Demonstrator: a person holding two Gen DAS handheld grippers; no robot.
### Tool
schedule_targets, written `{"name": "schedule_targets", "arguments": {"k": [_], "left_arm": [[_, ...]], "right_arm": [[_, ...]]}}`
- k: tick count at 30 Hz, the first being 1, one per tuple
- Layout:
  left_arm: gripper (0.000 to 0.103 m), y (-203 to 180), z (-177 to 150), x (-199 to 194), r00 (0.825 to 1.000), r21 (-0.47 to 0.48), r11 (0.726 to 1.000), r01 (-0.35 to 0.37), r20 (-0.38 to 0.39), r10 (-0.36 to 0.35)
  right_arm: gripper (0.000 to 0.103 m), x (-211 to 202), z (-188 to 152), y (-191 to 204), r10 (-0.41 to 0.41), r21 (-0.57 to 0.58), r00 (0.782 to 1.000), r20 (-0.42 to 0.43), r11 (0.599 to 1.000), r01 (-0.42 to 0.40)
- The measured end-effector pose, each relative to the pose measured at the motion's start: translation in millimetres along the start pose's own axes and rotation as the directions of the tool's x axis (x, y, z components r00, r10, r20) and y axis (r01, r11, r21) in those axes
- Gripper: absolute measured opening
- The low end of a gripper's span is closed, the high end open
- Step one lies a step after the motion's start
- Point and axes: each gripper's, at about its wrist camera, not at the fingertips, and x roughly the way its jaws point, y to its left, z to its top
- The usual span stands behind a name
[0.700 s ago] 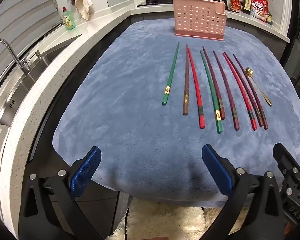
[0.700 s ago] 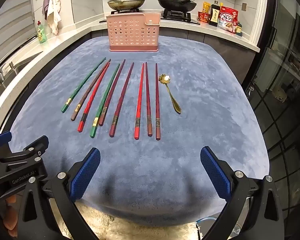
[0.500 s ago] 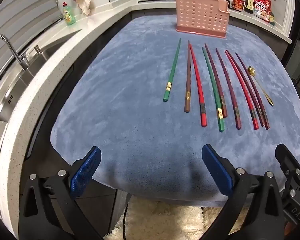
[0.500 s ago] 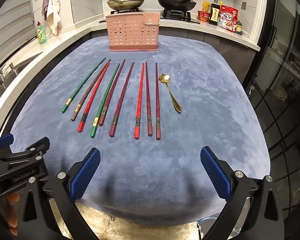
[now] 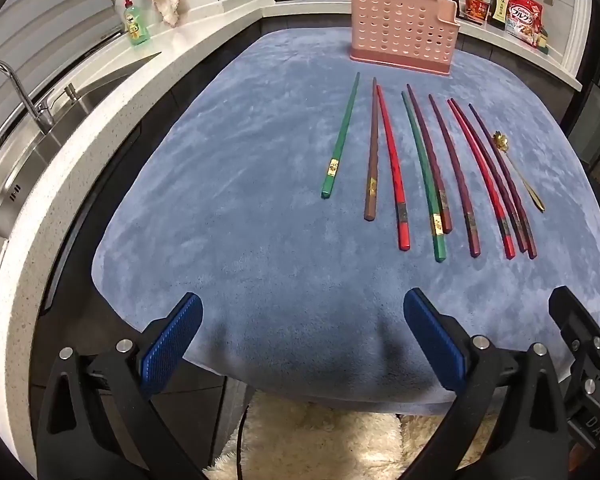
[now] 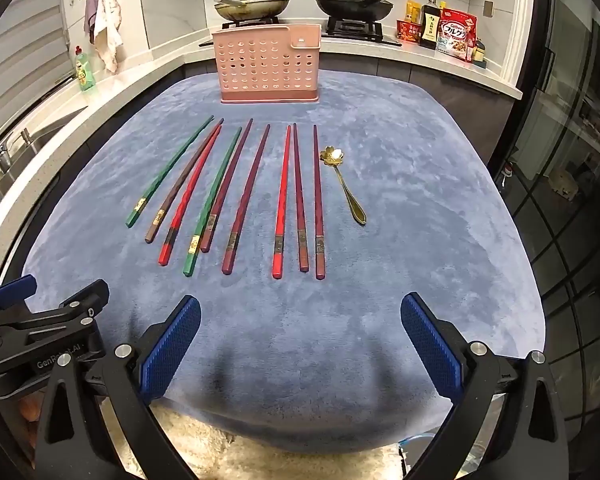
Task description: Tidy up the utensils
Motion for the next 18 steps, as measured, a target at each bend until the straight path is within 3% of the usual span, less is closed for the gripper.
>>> {"name": "schedule_targets", "arguments": {"k": [7, 18], "left_arm": [[0.096, -2.6, 3.7, -0.6, 1.000, 0.010, 0.999, -0.030, 0.004, 0.030], [0.096, -2.9, 4.0, -0.5, 1.000, 0.016, 1.000, -0.019, 0.020, 0.018]], "right_arm": [[0.096, -1.1, -1.0, -1.1, 0.006, 0.010, 1.000, 0.002, 1.000, -0.006], [0.096, -0.6, -0.6, -1.0, 0.005, 0.011, 1.000, 0.001, 1.000, -0.005]]}}
